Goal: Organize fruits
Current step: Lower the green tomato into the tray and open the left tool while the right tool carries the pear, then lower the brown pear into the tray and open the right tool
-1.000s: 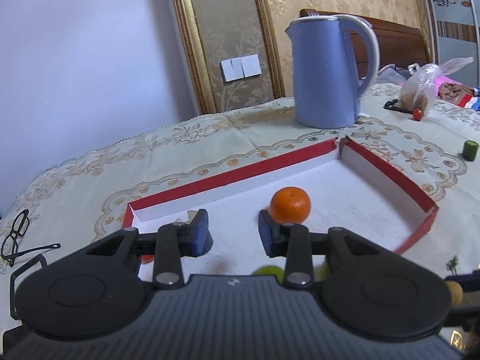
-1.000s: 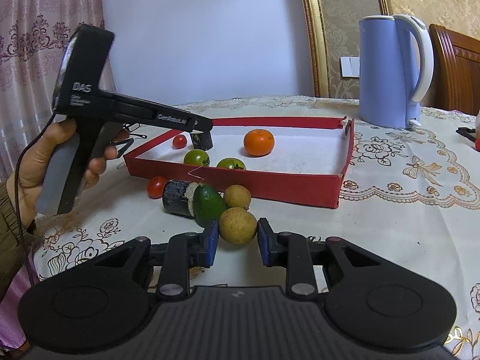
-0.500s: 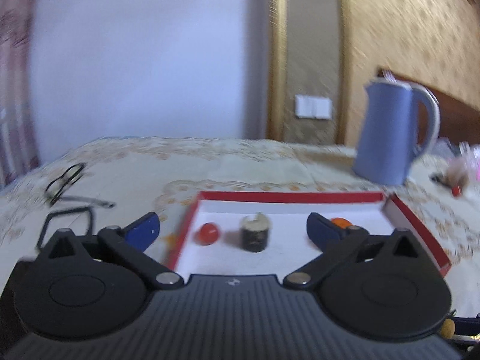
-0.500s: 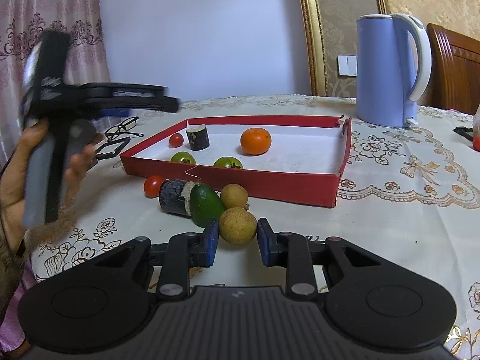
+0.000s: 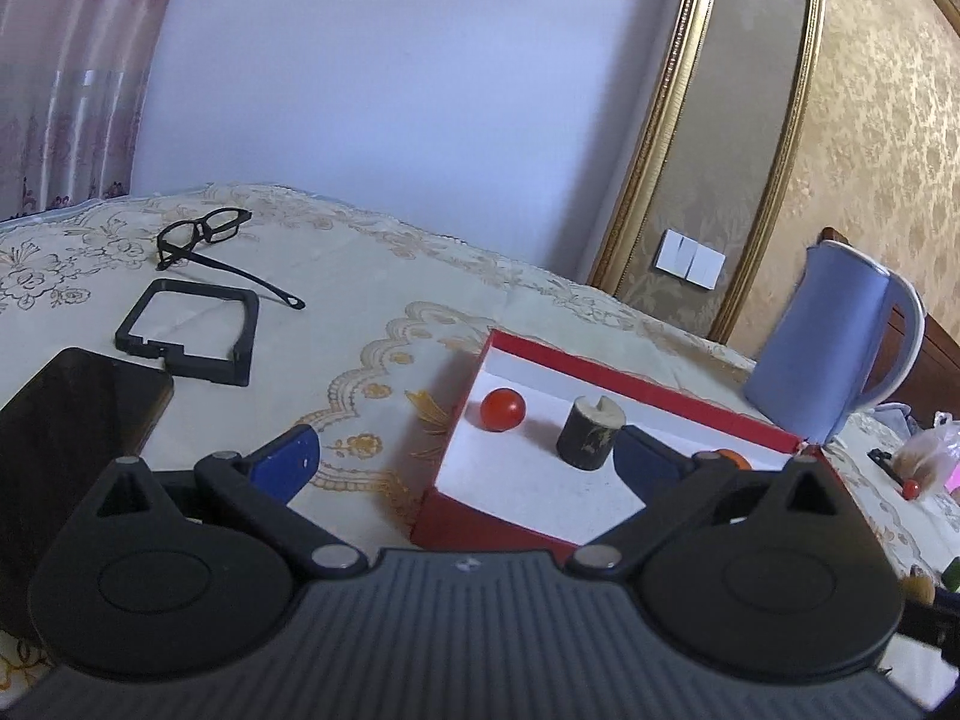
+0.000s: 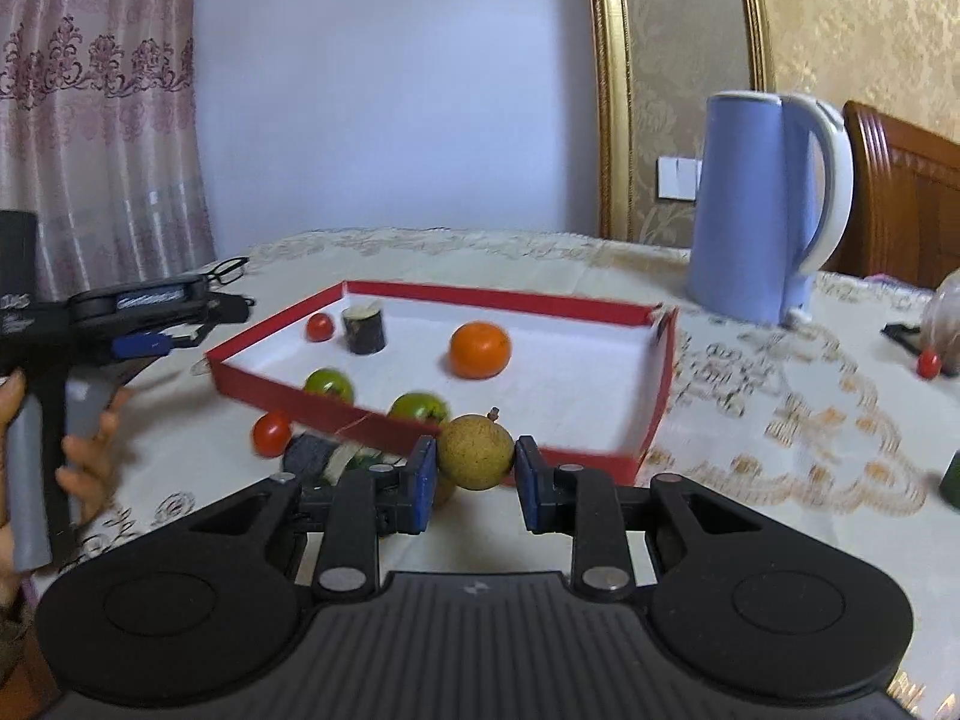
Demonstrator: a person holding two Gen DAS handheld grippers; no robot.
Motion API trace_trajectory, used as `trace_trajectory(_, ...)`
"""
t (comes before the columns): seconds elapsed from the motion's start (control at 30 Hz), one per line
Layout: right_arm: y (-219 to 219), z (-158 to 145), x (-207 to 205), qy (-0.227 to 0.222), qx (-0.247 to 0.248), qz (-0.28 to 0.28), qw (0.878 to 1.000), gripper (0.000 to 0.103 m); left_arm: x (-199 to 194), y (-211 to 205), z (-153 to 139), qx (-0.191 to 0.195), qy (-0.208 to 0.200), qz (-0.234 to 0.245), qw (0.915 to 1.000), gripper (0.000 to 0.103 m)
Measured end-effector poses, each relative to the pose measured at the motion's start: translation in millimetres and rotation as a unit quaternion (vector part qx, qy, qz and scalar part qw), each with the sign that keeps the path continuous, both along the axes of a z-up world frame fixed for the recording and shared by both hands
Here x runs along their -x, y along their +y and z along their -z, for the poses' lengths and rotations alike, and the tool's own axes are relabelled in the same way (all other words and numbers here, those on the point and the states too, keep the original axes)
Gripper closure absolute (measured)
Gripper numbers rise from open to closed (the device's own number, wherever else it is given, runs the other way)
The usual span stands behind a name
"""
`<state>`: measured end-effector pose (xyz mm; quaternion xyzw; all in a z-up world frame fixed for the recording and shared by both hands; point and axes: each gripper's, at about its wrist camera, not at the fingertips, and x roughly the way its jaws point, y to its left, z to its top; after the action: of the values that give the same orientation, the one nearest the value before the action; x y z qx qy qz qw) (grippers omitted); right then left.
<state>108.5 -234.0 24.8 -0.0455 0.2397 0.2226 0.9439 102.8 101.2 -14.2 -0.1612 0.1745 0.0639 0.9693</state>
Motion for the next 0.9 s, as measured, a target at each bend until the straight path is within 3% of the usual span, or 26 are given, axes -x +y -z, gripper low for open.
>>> trace_trajectory(0.9,23,-1,-129,0.045,0.033,0.052,0.997,0.076,-5,-1,5,0.005,0.025,0.014,0.9996,0.000)
